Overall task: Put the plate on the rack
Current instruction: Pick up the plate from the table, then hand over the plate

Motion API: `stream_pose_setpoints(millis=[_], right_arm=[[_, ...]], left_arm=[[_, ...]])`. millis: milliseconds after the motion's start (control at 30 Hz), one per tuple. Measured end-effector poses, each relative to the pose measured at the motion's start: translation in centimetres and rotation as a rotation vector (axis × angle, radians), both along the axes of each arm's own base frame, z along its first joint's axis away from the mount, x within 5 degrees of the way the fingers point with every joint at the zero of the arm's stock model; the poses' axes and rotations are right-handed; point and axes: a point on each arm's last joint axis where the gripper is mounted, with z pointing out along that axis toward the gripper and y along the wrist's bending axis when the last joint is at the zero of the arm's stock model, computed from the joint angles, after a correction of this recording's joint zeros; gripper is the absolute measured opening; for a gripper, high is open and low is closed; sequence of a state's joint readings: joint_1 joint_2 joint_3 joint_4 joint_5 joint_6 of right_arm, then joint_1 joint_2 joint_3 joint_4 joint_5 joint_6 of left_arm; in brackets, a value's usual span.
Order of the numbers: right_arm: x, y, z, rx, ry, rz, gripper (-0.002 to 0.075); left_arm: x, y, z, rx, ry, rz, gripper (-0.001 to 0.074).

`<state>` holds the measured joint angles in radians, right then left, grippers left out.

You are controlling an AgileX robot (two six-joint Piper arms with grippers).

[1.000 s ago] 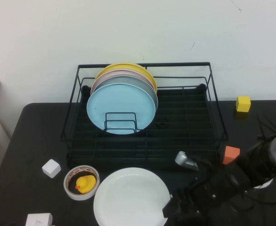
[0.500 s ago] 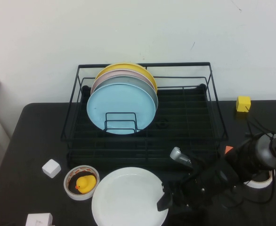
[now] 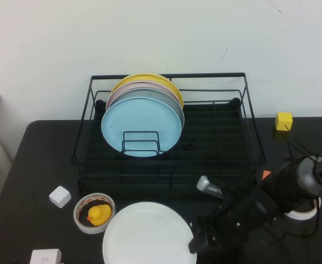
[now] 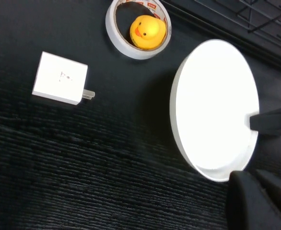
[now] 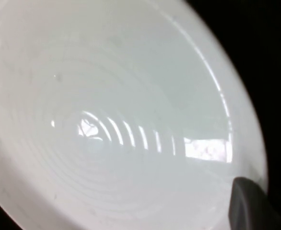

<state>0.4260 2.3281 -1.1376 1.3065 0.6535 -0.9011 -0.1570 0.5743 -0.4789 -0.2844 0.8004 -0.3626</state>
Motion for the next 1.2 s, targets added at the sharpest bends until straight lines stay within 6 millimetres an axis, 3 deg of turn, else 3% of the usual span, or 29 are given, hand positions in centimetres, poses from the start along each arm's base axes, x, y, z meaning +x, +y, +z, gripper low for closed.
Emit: stream_pose_setpoints(millis=[167,300,500,600,700,800,933,1000,1100,1200], right_arm=[[-0.7,0.0,0.7,-0.017,-0.018,0.135,0.001],[-1.0,0.6,4.1,-0.027,-0.13,0.264,0.001],[-2.2,1.7,13.9,0.009,-0.4,0.398,0.0009],[-3.2,1.1,18.6,0.015,-0.518,0.42,0.0009],[-4.4,0.3,22.0,0.011,-0.598,0.443,0.0009],[-5.5,-0.5,24.5,0.009,-0.663,0.46,0.0009],[-6.9,-1.2,27.2,0.029,-0.731,0.461,0.0009],[-7.4,-1.5,28.1,0.041,-0.752,0.463,0.0009],[-8.2,-1.4,29.1,0.073,-0.772,0.464,0.0009],[-8.9,-1.0,29.8,0.103,-0.796,0.475,0.0009]], left_arm=[[-0.1,0.0,-0.1,0.019,0.008,-0.024,-0.0002],[-0.1,0.0,-0.1,0.013,0.01,-0.024,-0.0002],[0.4,-0.8,0.8,-0.096,-0.083,-0.044,-0.0002],[0.3,-1.9,1.5,-0.142,-0.159,-0.175,-0.0002],[0.0,-3.1,2.5,-0.231,-0.263,-0.314,0.0013],[-0.1,-3.8,3.5,-0.298,-0.353,-0.392,0.0122],[-0.1,-4.0,4.0,-0.324,-0.407,-0.417,0.0432],[0.0,-4.0,4.0,-0.318,-0.416,-0.421,0.0533],[0.5,-4.1,3.8,-0.307,-0.411,-0.428,0.0574],[1.3,-4.2,3.3,-0.301,-0.379,-0.427,0.05]])
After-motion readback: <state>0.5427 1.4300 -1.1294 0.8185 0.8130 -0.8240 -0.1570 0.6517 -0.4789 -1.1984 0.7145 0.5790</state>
